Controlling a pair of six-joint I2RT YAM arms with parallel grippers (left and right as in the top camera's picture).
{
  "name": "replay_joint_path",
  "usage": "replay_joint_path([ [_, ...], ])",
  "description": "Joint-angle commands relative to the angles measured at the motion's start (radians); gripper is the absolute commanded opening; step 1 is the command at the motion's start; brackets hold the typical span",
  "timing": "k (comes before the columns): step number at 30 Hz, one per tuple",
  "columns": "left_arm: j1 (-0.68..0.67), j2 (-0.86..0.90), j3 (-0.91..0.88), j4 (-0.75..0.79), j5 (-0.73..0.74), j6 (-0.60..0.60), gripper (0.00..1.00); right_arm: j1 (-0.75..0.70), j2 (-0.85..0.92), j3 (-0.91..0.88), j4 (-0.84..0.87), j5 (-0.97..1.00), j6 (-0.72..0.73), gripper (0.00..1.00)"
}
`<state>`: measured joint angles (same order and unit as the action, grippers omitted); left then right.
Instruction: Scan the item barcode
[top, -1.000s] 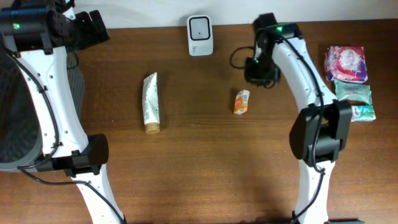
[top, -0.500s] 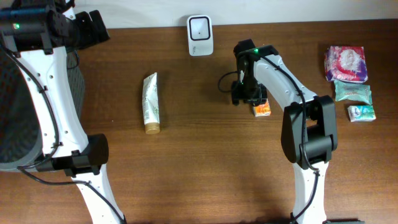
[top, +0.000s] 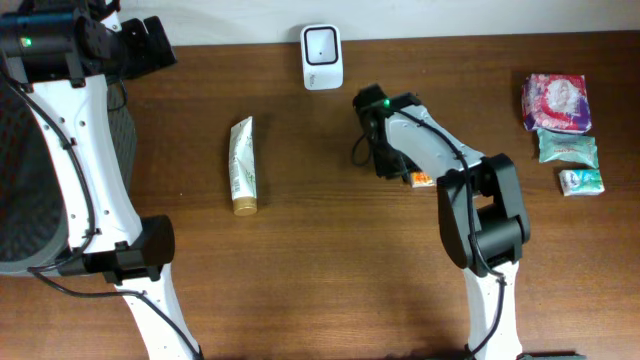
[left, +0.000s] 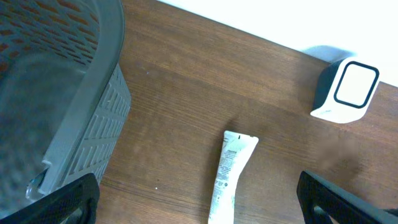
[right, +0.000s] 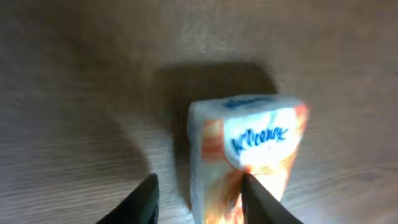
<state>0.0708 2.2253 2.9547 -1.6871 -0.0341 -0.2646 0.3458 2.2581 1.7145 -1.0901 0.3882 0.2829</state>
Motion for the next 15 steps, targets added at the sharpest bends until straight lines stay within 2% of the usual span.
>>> replay_joint_path([
  [1, 0.002, -0.019, 0.009, -0.001, -0.008, 0.011, 0.99, -0.006, -0.011, -0.035, 0.021, 0.005, 0.013, 0.05],
  [3, 0.002, -0.019, 0.009, -0.001, -0.008, 0.011, 0.99, -0.006, -0.012, 0.004, -0.008, -0.034, 0.013, 0.04],
  [6, 0.002, -0.019, 0.009, -0.001, -0.008, 0.011, 0.99, -0.008, -0.035, 0.148, -0.079, -0.267, 0.010, 0.04],
  [7, 0.002, -0.019, 0.009, -0.001, -0.008, 0.011, 0.99, -0.014, -0.042, 0.200, -0.087, -0.389, -0.019, 0.04],
  [9, 0.002, -0.019, 0.009, -0.001, -0.008, 0.011, 0.99, -0.048, -0.045, 0.276, -0.076, -0.753, -0.095, 0.04],
  [10, 0.002, -0.019, 0.009, -0.001, -0.008, 0.011, 0.99, -0.069, -0.042, 0.272, -0.056, -0.895, -0.096, 0.04],
  [12, 0.002, -0.019, 0.009, -0.001, -0.008, 0.011, 0.99, -0.087, -0.026, 0.232, -0.022, -1.054, -0.096, 0.04],
  [15, 0.002, -0.019, 0.009, -0.001, -0.008, 0.011, 0.99, -0.088, -0.021, 0.072, 0.139, -1.317, -0.082, 0.04],
])
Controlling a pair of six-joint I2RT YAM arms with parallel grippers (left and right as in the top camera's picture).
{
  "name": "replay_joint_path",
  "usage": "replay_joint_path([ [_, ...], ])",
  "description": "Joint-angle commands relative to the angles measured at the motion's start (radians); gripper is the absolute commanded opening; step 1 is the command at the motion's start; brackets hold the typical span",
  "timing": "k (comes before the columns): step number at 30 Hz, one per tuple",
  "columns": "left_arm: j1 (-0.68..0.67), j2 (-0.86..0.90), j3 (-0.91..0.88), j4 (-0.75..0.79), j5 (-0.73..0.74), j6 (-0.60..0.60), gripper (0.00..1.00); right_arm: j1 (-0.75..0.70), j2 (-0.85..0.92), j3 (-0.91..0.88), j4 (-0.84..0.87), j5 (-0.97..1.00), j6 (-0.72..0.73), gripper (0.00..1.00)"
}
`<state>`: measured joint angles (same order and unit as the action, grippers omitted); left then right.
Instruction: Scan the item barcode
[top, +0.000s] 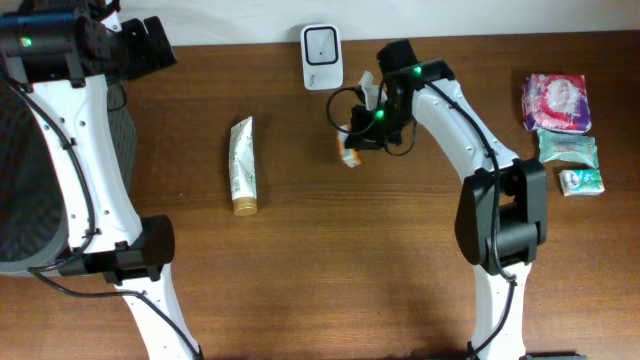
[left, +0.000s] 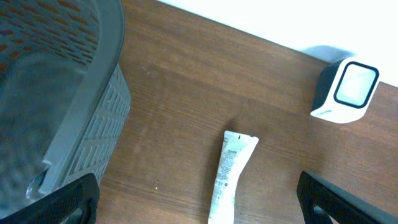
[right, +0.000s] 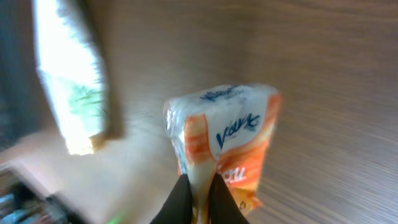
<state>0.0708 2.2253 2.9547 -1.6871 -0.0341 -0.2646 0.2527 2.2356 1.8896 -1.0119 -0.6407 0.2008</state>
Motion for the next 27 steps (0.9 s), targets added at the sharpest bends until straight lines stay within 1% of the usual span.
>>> replay_joint_path([
  [1, 0.002, -0.019, 0.009, -0.001, -0.008, 0.011, 0.99, 0.001, 0.002, -0.161, 0.121, -0.300, 0.048, 0.04],
  [3, 0.002, -0.019, 0.009, -0.001, -0.008, 0.011, 0.99, -0.027, 0.002, -0.276, 0.226, -0.284, 0.129, 0.04],
  [4, 0.002, -0.019, 0.009, -0.001, -0.008, 0.011, 0.99, -0.053, 0.002, -0.301, 0.229, -0.222, 0.134, 0.04],
  [6, 0.002, -0.019, 0.009, -0.001, -0.008, 0.011, 0.99, -0.107, -0.003, -0.298, 0.154, -0.034, 0.134, 0.04],
  [7, 0.002, -0.019, 0.009, -0.001, -0.008, 0.011, 0.99, -0.140, -0.006, -0.282, 0.108, 0.007, 0.121, 0.09],
  [8, 0.002, -0.019, 0.009, -0.001, -0.008, 0.011, 0.99, -0.172, -0.006, -0.250, 0.051, 0.006, 0.080, 0.17],
  [10, 0.002, -0.019, 0.009, -0.001, -0.008, 0.011, 0.99, -0.210, -0.006, -0.165, -0.079, 0.006, -0.015, 0.27],
  [11, 0.002, -0.019, 0.009, -0.001, -0.008, 0.011, 0.99, -0.214, -0.006, -0.132, -0.119, 0.002, -0.052, 0.40],
  [12, 0.002, -0.019, 0.009, -0.001, -0.008, 0.011, 0.99, -0.212, -0.007, -0.125, -0.126, -0.033, -0.079, 0.68],
  [13, 0.002, -0.019, 0.009, -0.001, -0.008, 0.011, 0.99, -0.209, -0.004, -0.126, -0.125, -0.059, -0.093, 0.73],
  [16, 0.002, -0.019, 0.009, -0.001, -0.008, 0.011, 0.99, -0.175, -0.004, -0.132, -0.106, -0.058, -0.092, 0.74],
  [17, 0.002, -0.019, 0.009, -0.001, -0.008, 0.011, 0.99, -0.155, -0.003, -0.144, -0.076, -0.052, -0.075, 0.77],
  [18, 0.002, -0.019, 0.009, -0.001, -0.008, 0.011, 0.99, -0.135, -0.003, -0.162, -0.048, -0.022, -0.027, 0.77],
  [19, 0.002, -0.019, 0.009, -0.001, -0.008, 0.011, 0.99, -0.117, -0.003, -0.187, -0.017, 0.017, 0.025, 0.73],
  [23, 0.002, -0.019, 0.009, -0.001, -0.008, 0.011, 0.99, -0.061, -0.003, -0.297, 0.101, 0.024, 0.071, 0.51],
  [24, 0.002, -0.019, 0.009, -0.001, -0.008, 0.011, 0.99, -0.054, -0.003, -0.320, 0.120, 0.024, 0.073, 0.43],
  [25, 0.002, -0.019, 0.009, -0.001, -0.008, 0.011, 0.99, -0.049, -0.003, -0.343, 0.141, 0.024, 0.082, 0.32],
  [26, 0.002, -0.019, 0.009, -0.001, -0.008, 0.011, 0.99, -0.046, -0.003, -0.349, 0.138, 0.023, 0.082, 0.06],
  [27, 0.002, -0.019, 0.009, -0.001, -0.008, 0.011, 0.99, -0.046, -0.005, -0.346, 0.138, -0.026, 0.080, 0.04],
])
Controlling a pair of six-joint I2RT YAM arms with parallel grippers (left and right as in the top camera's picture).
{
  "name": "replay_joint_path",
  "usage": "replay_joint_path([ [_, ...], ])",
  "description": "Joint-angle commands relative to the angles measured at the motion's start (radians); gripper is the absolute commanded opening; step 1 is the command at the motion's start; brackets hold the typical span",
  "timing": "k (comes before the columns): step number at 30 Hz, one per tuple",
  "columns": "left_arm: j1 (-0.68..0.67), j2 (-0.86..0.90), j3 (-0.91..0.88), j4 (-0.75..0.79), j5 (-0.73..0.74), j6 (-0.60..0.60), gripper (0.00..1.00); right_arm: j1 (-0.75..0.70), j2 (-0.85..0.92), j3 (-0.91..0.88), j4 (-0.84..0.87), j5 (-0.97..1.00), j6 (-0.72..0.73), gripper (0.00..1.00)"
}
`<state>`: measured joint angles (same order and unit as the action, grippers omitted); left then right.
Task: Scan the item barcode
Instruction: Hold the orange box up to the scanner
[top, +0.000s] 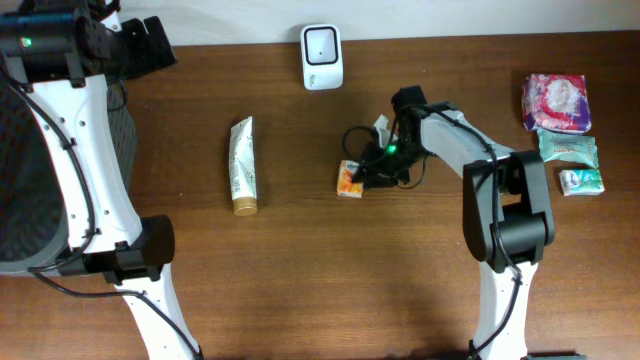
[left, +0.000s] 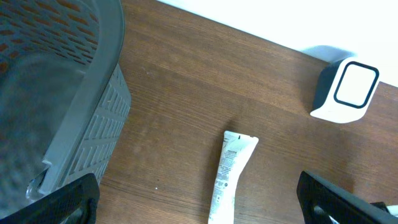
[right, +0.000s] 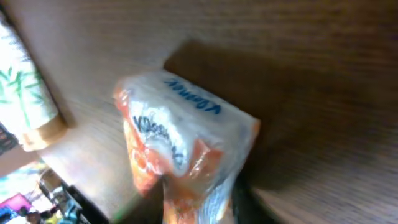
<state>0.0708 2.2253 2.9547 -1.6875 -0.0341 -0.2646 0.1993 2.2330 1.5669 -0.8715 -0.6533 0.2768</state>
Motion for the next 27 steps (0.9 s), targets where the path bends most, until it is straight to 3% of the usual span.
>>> replay_joint_path([
  [1, 0.002, -0.019, 0.009, 0.000, -0.008, 0.011, 0.99, 0.000, -0.003, -0.006, 0.003, -0.154, -0.041, 0.04],
  [4, 0.002, -0.019, 0.009, 0.000, -0.008, 0.011, 0.99, -0.009, -0.003, 0.106, 0.010, -0.516, -0.150, 0.04],
  [7, 0.002, -0.019, 0.009, 0.000, -0.008, 0.011, 0.99, -0.015, -0.003, 0.184, 0.041, -0.739, -0.199, 0.04],
  [10, 0.002, -0.019, 0.009, 0.000, -0.008, 0.011, 0.99, -0.025, -0.003, 0.225, 0.247, -0.890, -0.200, 0.04],
  [12, 0.002, -0.019, 0.009, 0.000, -0.008, 0.011, 0.99, -0.030, -0.003, 0.225, 0.458, -0.900, -0.195, 0.04],
  [15, 0.002, -0.019, 0.009, 0.000, -0.008, 0.011, 0.99, -0.044, -0.003, 0.225, 0.601, -0.900, -0.191, 0.04],
  [27, 0.002, -0.019, 0.009, 0.000, -0.008, 0.011, 0.99, -0.128, -0.003, 0.221, 0.546, -0.900, -0.168, 0.04],
])
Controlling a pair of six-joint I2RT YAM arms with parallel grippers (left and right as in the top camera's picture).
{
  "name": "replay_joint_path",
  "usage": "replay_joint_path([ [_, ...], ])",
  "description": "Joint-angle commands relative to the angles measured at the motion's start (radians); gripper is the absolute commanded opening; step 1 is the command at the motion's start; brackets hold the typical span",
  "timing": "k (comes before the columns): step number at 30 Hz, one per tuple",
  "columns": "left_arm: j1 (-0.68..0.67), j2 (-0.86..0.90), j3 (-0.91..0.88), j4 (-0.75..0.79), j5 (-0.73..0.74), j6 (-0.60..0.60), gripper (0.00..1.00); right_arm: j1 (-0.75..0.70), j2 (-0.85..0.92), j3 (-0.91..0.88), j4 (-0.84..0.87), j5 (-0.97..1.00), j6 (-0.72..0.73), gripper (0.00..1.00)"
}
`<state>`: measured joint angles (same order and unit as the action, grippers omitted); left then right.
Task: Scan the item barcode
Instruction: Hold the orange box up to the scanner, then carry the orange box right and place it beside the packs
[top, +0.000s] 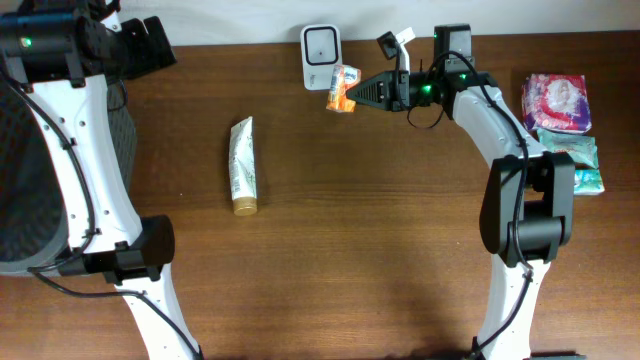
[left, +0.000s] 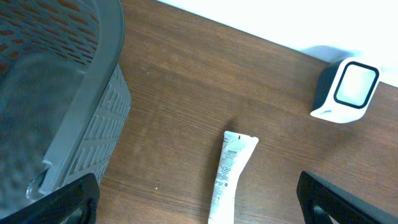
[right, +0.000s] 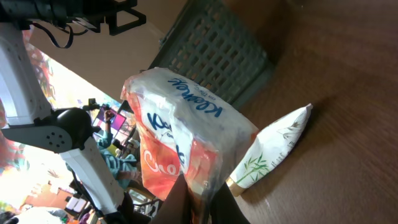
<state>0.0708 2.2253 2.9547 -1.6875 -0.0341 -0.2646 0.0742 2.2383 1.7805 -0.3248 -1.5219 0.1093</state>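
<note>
An orange and white Kleenex tissue pack (top: 343, 88) hangs off the table just right of the white scanner (top: 322, 57) at the back edge. My right gripper (top: 362, 92) is shut on it and points left. In the right wrist view the pack (right: 180, 143) fills the centre above my dark fingers (right: 221, 208). The scanner (left: 345, 91) also shows in the left wrist view. My left gripper (left: 199, 211) is open and empty, high over the table's left part.
A white bamboo-print tube (top: 243, 165) lies left of centre on the table. A grey slatted basket (left: 62, 93) stands at the far left. Three more packets (top: 557, 103) lie in a column at the right edge.
My right gripper was low over the middle of the table with the tissue pack. Now it holds the pack raised at the back, right beside the scanner. The left arm has not moved.
My right gripper stood open around the tissue pack lying on the table. Then it was shut on the pack, held in front of the scanner. Then the pack was low over mid-table, and now it is raised next to the scanner.
</note>
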Motion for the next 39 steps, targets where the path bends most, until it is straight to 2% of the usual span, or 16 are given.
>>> replay_joint_path([
  [1, 0.002, -0.019, 0.009, 0.000, -0.008, 0.011, 0.99, -0.002, -0.008, 0.007, -0.001, -0.031, 0.000, 0.04],
  [4, 0.002, -0.019, 0.009, 0.000, -0.008, 0.011, 0.99, 0.005, -0.008, 0.007, -0.013, -0.025, 0.008, 0.04],
  [5, 0.002, -0.019, 0.009, 0.000, -0.008, 0.011, 0.99, 0.012, -0.008, 0.007, -0.013, 0.053, 0.080, 0.04],
  [6, 0.002, -0.019, 0.009, 0.000, -0.008, 0.011, 0.99, 0.038, -0.008, 0.007, -0.045, 0.252, 0.190, 0.04],
  [8, 0.002, -0.019, 0.009, 0.000, -0.008, 0.011, 0.99, 0.097, -0.009, 0.008, -0.163, 0.609, 0.232, 0.04],
  [10, 0.002, -0.019, 0.009, 0.000, -0.008, 0.011, 0.99, 0.172, -0.009, 0.039, -0.293, 1.125, 0.245, 0.04],
  [11, 0.002, -0.019, 0.009, 0.000, -0.008, 0.011, 0.99, 0.200, -0.009, 0.061, -0.329, 1.319, 0.193, 0.04],
  [13, 0.002, -0.019, 0.009, 0.000, -0.008, 0.011, 0.99, 0.269, -0.009, 0.101, -0.332, 1.739, -0.014, 0.04],
  [15, 0.002, -0.019, 0.009, 0.000, -0.008, 0.011, 0.99, 0.311, -0.008, 0.103, -0.203, 1.921, -0.215, 0.04],
  [20, 0.002, -0.019, 0.009, 0.000, -0.008, 0.011, 0.99, 0.343, 0.015, 0.103, 0.235, 1.914, -0.454, 0.04],
  [25, 0.002, -0.019, 0.009, 0.000, -0.008, 0.011, 0.99, 0.344, 0.066, 0.105, 0.477, 1.801, -0.494, 0.04],
  [27, 0.002, -0.019, 0.009, 0.000, -0.008, 0.011, 0.99, 0.343, 0.073, 0.119, 0.514, 1.738, -0.510, 0.04],
  [30, 0.002, -0.019, 0.009, 0.000, -0.008, 0.011, 0.99, 0.338, 0.117, 0.119, 0.508, 1.728, -0.803, 0.04],
  [31, 0.002, -0.019, 0.009, 0.000, -0.008, 0.011, 0.99, 0.338, 0.125, 0.119, 0.505, 1.746, -0.837, 0.04],
  [33, 0.002, -0.019, 0.009, 0.000, -0.008, 0.011, 0.99, 0.337, 0.127, 0.119, 0.432, 1.709, -0.835, 0.04],
  [39, 0.002, -0.019, 0.009, 0.000, -0.008, 0.011, 0.99, 0.322, 0.127, 0.119, 0.409, 1.743, -0.940, 0.04],
])
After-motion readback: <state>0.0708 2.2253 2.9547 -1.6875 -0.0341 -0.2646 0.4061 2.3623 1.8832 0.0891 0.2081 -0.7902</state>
